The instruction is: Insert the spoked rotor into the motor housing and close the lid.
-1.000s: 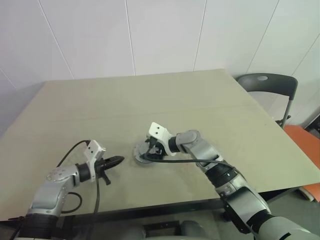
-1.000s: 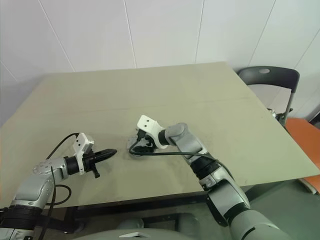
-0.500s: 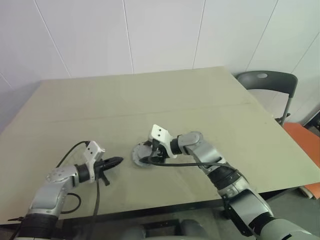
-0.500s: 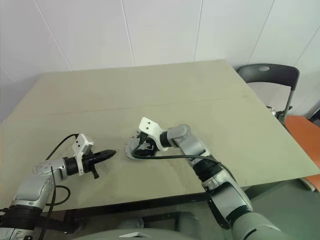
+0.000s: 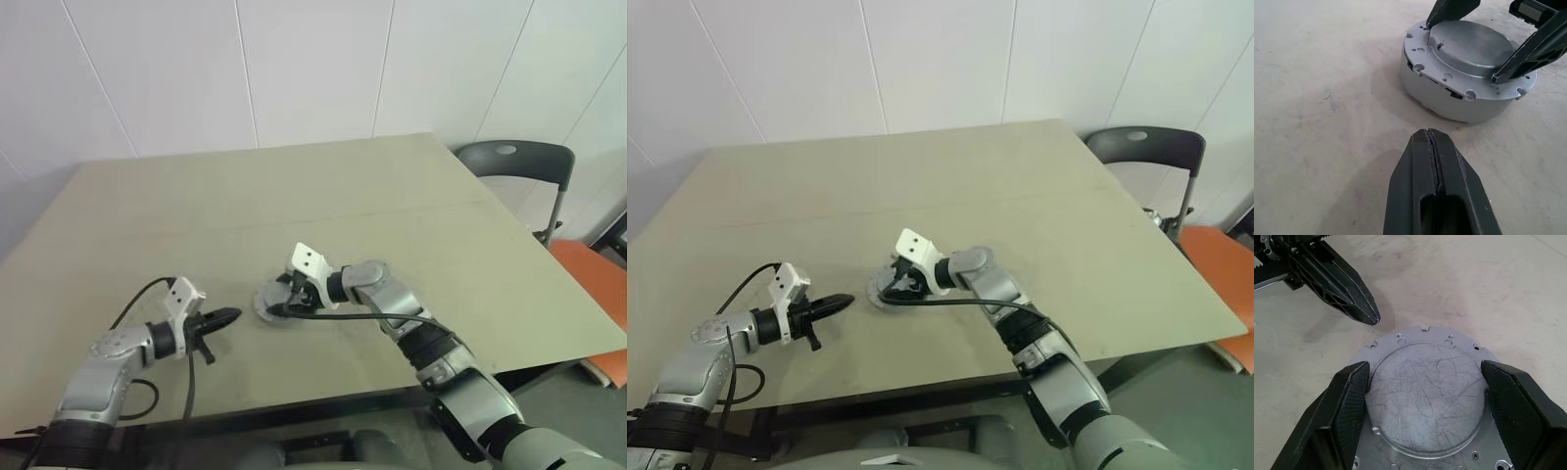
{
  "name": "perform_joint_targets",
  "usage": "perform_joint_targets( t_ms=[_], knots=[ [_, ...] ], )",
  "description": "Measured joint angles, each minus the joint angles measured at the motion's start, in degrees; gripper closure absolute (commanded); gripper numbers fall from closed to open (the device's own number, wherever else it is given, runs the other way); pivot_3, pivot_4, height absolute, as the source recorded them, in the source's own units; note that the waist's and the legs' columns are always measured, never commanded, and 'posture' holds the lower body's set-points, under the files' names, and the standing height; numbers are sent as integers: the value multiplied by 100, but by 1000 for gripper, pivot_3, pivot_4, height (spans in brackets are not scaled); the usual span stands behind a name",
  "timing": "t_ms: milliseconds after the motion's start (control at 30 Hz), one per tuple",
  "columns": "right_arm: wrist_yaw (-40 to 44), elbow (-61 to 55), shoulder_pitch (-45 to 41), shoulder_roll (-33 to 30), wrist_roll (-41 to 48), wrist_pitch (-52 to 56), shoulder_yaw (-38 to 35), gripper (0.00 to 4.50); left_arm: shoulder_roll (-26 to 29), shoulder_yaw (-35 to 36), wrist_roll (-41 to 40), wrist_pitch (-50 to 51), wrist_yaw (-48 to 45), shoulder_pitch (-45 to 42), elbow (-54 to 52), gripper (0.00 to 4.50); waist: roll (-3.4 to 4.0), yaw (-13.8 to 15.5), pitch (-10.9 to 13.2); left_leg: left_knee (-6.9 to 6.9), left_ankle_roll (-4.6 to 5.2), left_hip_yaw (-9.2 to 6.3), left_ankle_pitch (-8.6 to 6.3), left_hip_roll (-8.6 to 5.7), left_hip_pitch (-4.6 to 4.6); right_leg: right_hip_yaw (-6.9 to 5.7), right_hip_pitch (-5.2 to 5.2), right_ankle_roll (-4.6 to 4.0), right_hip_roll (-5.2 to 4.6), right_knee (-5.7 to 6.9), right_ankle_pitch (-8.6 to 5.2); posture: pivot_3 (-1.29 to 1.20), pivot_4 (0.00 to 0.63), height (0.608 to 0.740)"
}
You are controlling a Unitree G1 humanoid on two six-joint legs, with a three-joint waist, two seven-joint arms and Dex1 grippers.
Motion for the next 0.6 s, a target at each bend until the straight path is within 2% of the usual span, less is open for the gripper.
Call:
perform_joint_targets(
  t_ms=[433,500,600],
  knots=[
    [254,118,-96,-123,246,-92,-170,1214,0,0,-1,73,-11,-23,-85,4500,0,37,40,6,-15,-1,9,-1,-16,-1,-9,-18,0,2,12,0,0,740],
    [437,-27,-96,-187,467,45,-301,1214,2,0,0,74,-13,-22,-78,4500,-3,50,46,6,-15,-2,9,-3,-42,-3,-29,-20,-2,-4,17,0,0,740],
    [621,-228,-95,-206,755,138,-488,1214,3,0,0,78,-14,-23,-75,4500,-9,42,43,8,-16,1,10,-9,-123,4,-117,-24,-9,5,23,0,0,740]
  ],
)
